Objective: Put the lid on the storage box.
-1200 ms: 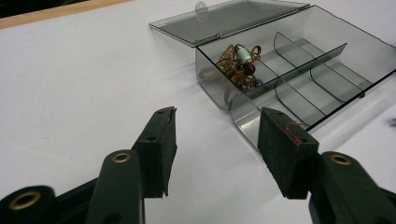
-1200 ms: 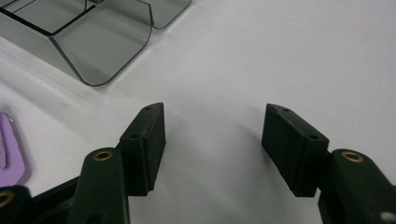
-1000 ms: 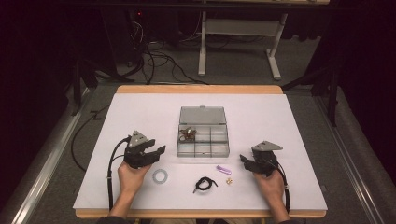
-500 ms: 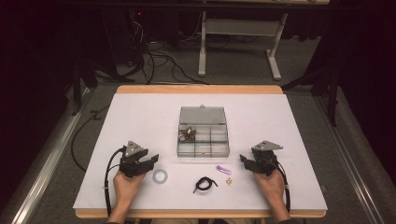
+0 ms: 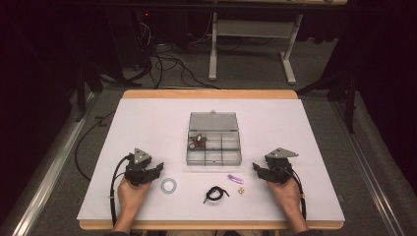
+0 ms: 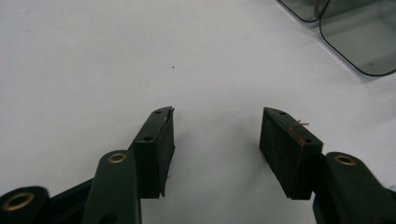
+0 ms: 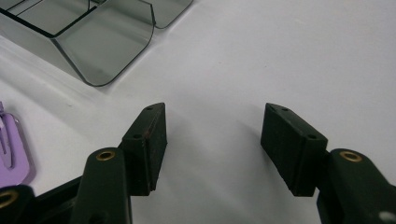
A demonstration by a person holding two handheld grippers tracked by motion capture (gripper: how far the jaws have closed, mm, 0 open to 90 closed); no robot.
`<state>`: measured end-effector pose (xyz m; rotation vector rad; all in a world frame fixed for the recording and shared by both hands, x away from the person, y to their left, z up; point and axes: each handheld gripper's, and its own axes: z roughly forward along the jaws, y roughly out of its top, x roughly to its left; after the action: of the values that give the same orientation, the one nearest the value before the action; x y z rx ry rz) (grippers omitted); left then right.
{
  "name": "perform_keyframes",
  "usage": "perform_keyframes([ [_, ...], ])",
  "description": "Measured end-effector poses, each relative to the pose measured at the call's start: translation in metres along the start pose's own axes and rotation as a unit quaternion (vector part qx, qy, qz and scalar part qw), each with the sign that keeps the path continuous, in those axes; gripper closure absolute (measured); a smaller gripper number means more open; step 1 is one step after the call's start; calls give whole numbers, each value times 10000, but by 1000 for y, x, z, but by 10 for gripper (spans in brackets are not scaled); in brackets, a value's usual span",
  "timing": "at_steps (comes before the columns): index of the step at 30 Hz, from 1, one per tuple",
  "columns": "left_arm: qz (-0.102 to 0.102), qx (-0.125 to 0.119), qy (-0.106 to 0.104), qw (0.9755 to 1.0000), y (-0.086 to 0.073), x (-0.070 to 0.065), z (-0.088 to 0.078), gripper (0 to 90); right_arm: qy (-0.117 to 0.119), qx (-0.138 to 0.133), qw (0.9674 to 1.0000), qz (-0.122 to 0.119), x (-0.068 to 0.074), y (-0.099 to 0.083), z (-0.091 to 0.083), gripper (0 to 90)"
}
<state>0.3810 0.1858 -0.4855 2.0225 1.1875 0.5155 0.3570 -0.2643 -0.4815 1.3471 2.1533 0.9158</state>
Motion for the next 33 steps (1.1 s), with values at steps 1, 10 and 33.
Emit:
perform_keyframes([
  [1,14,-4,13,10000,0,0,0,450,7,7,10000,20,0,0,0,417],
  [10,-32,-35,-4,10000,-1,0,0,422,142,-82,9995,266,-1,-1,-13,550],
  [33,-11,-26,-40,10000,-1,0,1,384,1350,-459,9891,-372,62,5,-28,737],
])
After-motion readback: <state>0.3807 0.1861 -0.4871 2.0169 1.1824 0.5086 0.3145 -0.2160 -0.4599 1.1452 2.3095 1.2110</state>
